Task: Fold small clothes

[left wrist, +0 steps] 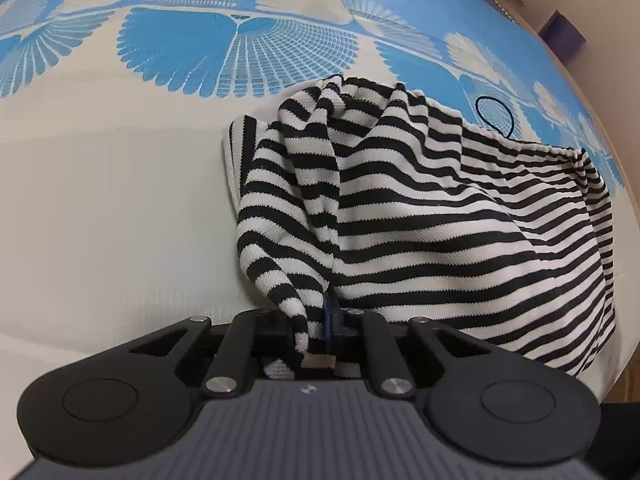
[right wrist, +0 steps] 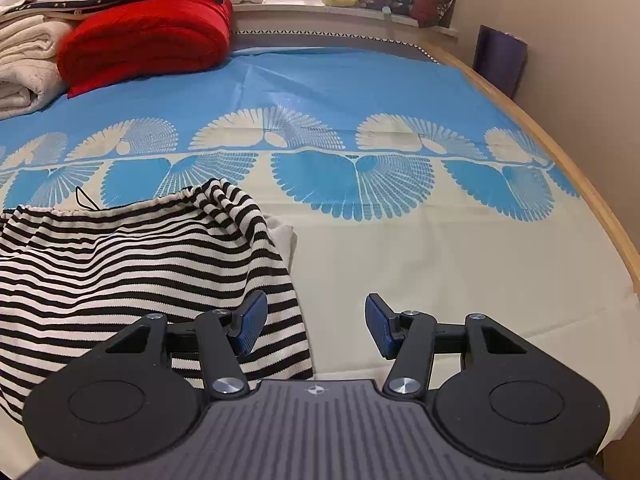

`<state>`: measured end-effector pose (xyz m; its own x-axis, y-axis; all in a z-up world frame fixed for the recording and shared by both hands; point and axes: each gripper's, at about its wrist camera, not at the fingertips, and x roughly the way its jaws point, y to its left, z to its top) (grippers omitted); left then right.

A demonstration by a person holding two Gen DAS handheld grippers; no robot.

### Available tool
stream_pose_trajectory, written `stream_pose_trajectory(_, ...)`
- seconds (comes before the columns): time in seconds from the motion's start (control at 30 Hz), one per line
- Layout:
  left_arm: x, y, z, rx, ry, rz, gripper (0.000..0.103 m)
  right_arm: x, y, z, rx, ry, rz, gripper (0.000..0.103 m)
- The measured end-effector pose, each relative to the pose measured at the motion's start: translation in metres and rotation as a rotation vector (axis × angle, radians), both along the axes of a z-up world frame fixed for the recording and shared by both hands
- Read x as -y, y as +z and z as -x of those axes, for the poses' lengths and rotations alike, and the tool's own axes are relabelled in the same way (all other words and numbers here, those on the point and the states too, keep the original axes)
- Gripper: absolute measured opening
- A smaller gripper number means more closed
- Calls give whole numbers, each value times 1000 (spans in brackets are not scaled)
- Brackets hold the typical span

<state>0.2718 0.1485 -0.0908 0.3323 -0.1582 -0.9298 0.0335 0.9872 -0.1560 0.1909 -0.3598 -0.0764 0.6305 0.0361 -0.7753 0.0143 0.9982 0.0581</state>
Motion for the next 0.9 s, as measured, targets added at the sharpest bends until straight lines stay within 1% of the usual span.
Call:
stream_pose_trajectory(0.07,-3,5,2,14,7,10,11,-1,0,-1,-5,-11,-2,56)
stream_pose_trajectory(0.23,-12,26,17,67,15,7,11,-8,2,-3,-6,-48,-29,56)
stream_pose_trajectory(0.3,-16,33,24,75,22,-14,11,-10,4,-4,-2,-57,-43,56)
stream_pose_trajectory(0.37,-23,39,30,75,47,-62,11,-13,5,-5,-2,-68,-57,56)
stream_pose_trajectory(0.43,-34,47,36,85,85,-153,11,-16,6,-6,-1,-76,-75,56)
stream_pose_trajectory(0.5,-42,56,41,97,127,-270,11,-20,7,-5,-2,-74,-84,56)
stream_pose_trajectory(0.6,-49,70,48,107,176,-490,11,-26,8,-5,2,-55,-86,56)
stream_pose_trajectory(0.63,-50,74,51,108,184,-538,11,-27,9,-4,7,-50,-86,56)
stream_pose_trajectory(0.67,-51,77,52,110,190,-555,11,-28,9,-4,11,-44,-84,56)
stream_pose_trajectory(0.7,-51,85,53,120,200,-536,10,-29,9,-3,13,-41,-82,56)
stream_pose_trajectory(0.77,-49,97,53,143,213,-440,10,-29,11,-3,20,-38,-86,56)
stream_pose_trajectory(0.83,-40,110,53,166,216,-282,10,-25,13,-2,29,-44,-102,56)
stream_pose_trajectory(0.87,-32,115,54,176,214,-219,10,-23,13,-1,31,-47,-109,56)
stream_pose_trajectory(0.9,-22,121,55,192,204,-131,10,-22,13,-1,30,-51,-117,56)
